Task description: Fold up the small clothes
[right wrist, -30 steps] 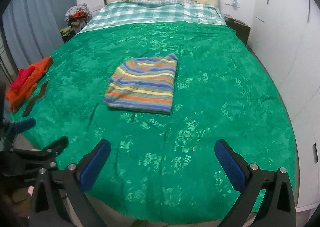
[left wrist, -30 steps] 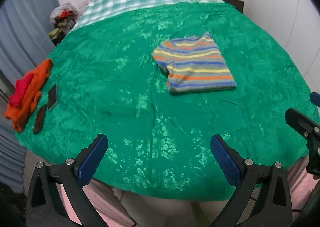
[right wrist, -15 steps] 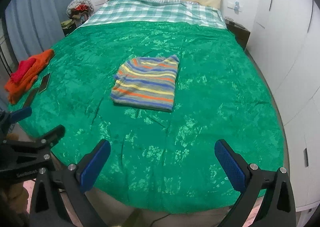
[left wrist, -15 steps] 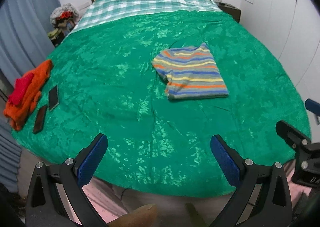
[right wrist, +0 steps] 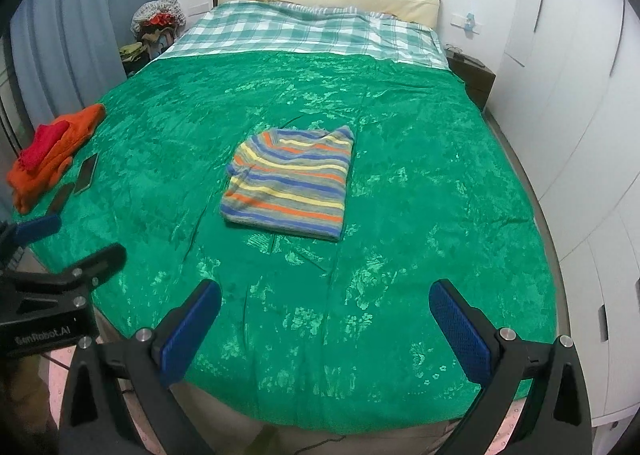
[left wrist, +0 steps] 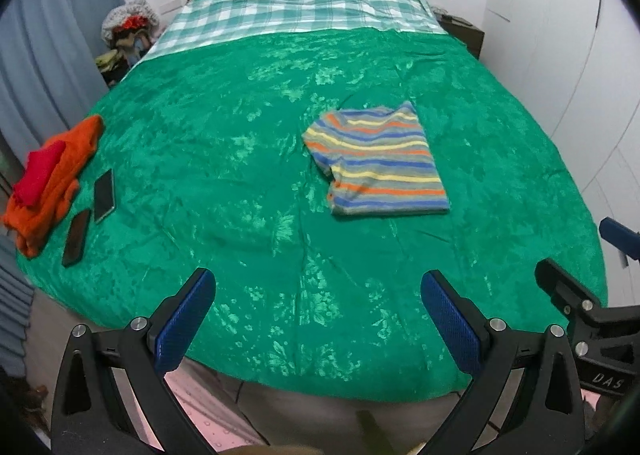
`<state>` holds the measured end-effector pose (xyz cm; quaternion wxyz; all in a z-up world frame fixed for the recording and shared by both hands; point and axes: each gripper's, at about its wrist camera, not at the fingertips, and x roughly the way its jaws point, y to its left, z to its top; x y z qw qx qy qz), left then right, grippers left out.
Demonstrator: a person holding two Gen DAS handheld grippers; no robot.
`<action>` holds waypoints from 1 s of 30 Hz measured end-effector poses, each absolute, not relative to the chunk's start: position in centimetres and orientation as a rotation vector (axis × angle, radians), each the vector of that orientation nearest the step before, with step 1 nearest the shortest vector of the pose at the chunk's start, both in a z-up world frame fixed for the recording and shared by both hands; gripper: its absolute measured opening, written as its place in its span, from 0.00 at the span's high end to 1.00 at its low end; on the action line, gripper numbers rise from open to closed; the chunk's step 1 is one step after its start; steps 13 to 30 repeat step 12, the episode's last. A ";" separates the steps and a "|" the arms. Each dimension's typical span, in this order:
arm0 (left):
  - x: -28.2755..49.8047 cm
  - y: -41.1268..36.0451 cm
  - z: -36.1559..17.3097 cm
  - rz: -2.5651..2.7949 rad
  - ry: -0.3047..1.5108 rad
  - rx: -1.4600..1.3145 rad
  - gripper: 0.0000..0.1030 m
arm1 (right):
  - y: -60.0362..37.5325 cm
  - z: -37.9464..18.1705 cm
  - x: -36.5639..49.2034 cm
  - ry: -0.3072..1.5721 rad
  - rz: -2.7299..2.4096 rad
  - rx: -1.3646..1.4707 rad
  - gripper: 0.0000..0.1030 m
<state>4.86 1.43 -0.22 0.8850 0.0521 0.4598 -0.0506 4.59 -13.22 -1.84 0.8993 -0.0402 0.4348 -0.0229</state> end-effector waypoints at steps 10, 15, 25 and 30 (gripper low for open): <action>4.3 0.5 0.2 -0.125 0.923 0.135 0.00 | -13.6 -2.3 4.9 0.907 -0.060 -0.086 0.00; 4.2 0.2 0.5 -0.121 0.909 0.149 0.00 | -13.7 -2.3 5.0 0.907 -0.062 -0.080 0.00; 4.2 0.2 0.5 -0.121 0.909 0.149 0.00 | -13.7 -2.3 5.0 0.907 -0.062 -0.080 0.00; 4.2 0.2 0.5 -0.121 0.909 0.149 0.00 | -13.7 -2.3 5.0 0.907 -0.062 -0.080 0.00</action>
